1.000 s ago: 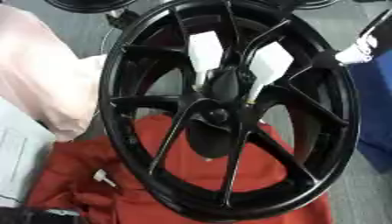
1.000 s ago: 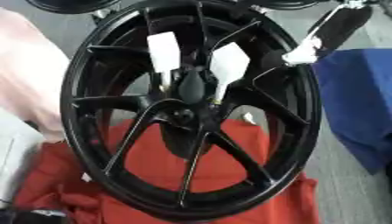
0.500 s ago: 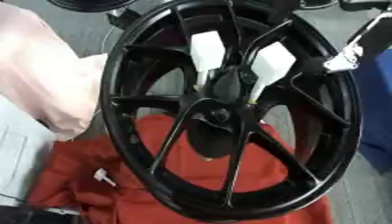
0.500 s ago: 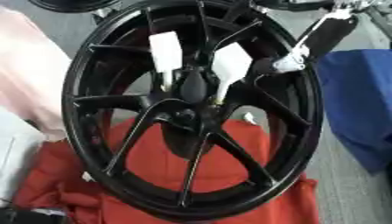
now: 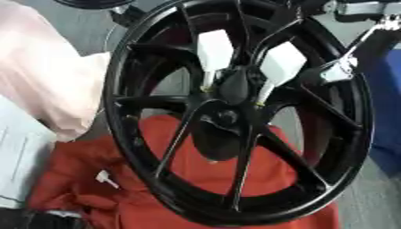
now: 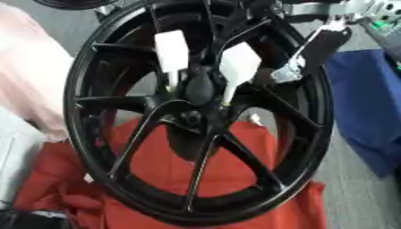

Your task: Pull the pin out of the wheel hub.

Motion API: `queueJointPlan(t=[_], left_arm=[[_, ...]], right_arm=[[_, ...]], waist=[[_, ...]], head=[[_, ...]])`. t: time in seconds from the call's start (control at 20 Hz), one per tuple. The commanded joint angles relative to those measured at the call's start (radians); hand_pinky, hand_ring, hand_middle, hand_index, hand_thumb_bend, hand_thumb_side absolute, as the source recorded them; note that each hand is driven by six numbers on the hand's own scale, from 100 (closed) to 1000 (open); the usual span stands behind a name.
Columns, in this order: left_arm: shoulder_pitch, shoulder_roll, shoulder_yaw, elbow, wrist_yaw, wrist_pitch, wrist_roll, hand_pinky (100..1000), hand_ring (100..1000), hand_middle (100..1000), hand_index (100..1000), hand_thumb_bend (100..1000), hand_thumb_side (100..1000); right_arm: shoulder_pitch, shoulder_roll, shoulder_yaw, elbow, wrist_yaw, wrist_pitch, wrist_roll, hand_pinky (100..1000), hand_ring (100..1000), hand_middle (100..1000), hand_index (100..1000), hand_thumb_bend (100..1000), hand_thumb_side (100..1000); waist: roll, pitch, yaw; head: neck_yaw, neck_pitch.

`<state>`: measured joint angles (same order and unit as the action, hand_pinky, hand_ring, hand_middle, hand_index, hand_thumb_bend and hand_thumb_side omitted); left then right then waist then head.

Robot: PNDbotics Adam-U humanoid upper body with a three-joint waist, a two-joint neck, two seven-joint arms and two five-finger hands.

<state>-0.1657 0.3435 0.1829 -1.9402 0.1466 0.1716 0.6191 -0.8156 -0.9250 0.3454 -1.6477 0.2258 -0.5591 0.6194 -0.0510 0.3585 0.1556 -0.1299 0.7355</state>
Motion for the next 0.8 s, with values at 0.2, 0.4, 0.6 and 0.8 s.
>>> queueJointPlan(t=[0.2, 0.4, 0.6, 0.8], left_arm=[[-0.007, 0.018, 0.012, -0.014, 0.005, 0.0, 0.004, 663, 501, 430, 713, 309, 590], [-0.007, 0.017, 0.012, -0.014, 0.005, 0.001, 0.004, 663, 500, 430, 713, 308, 591], [-0.009, 0.016, 0.011, -0.014, 0.006, 0.001, 0.003, 663, 500, 430, 713, 305, 592], [-0.01, 0.016, 0.011, -0.014, 0.006, 0.001, 0.002, 664, 500, 430, 713, 304, 592]], right_arm=[[-0.006, -0.002, -0.008, 0.012, 0.022, -0.295, 0.288, 884, 842, 760, 862, 381, 531], [-0.004, 0.003, -0.008, 0.018, 0.033, -0.296, 0.288, 882, 838, 749, 854, 377, 525], [-0.003, 0.006, -0.005, 0.023, 0.033, -0.291, 0.288, 876, 821, 680, 805, 347, 510], [-0.005, 0.007, -0.005, 0.023, 0.025, -0.28, 0.288, 872, 814, 626, 769, 335, 505]], waist=[[0.006, -0.009, 0.005], [0.007, -0.007, 0.008], [0.007, -0.006, 0.009], [0.007, -0.007, 0.01]], head=[[-0.024, 0.009], [-0.028, 0.009], [-0.027, 0.009], [-0.027, 0.007]])
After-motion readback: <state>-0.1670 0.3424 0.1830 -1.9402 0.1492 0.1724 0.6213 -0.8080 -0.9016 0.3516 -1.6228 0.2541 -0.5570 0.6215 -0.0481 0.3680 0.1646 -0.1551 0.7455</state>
